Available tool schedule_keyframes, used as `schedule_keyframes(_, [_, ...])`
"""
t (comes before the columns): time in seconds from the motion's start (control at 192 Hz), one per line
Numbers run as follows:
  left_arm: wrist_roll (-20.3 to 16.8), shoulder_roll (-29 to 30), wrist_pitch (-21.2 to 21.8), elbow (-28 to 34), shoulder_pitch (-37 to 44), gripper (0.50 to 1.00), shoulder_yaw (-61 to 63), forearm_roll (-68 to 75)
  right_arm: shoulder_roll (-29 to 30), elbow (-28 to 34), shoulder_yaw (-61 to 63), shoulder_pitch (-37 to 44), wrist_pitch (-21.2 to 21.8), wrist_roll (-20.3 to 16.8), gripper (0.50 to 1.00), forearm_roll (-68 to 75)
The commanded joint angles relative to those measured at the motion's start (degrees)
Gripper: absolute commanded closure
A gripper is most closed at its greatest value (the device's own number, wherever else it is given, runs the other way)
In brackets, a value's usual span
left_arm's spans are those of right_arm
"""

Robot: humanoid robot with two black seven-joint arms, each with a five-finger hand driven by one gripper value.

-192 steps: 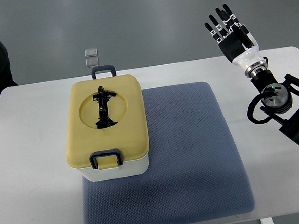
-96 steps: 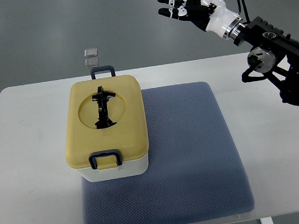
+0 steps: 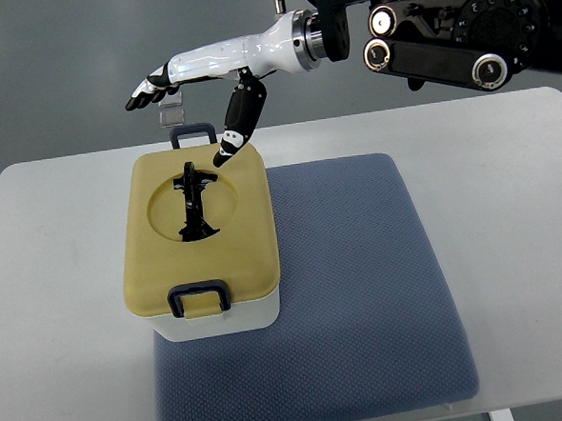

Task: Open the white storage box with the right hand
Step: 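Swing the right hand over the box and lower it toward the black lid handle, then close the right hand's fingers around the black handle on the yellow lid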

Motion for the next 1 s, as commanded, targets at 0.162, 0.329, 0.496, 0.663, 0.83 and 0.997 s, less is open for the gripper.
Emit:
schedule_keyframes(0.162, [0.00, 0.00, 0.01, -0.08, 0.00, 0.500, -0.09, -0.10, 4.92, 0.03, -6.04, 1.45, -10.37, 3.40, 0.566, -8.93])
schedule_keyframes(0.329, [0.00, 0.00, 0.09, -0.08, 0.00, 0.500, -0.09, -0.10, 5.01, -0.23, -7.53, 0.75, -10.90, 3.40, 0.568, -9.72])
schedule_keyframes(0.496, [0.00, 0.00, 0.09, -0.08, 0.00, 0.500, -0.09, -0.10, 5.10, -0.67, -9.38, 0.13, -12.74, 3.40, 0.570, -11.30])
schedule_keyframes(0.663, [0.00, 0.00, 0.01, 0.01, 0.00, 0.500, -0.09, -0.10, 5.27, -0.84, -9.64, -1.19, -14.68, 3.40, 0.576, -11.48])
schedule_keyframes(0.83, [0.00, 0.00, 0.01, 0.01, 0.00, 0.500, -0.09, -0.10, 5.98, -1.55, -9.64, -2.42, -17.05, 3.40, 0.644, -11.48])
schedule_keyframes(0.997, [0.00, 0.00, 0.09, 0.09, 0.00, 0.500, -0.09, -0.10, 7.03, -1.90, -9.64, -3.91, -18.72, 3.40, 0.734, -11.48])
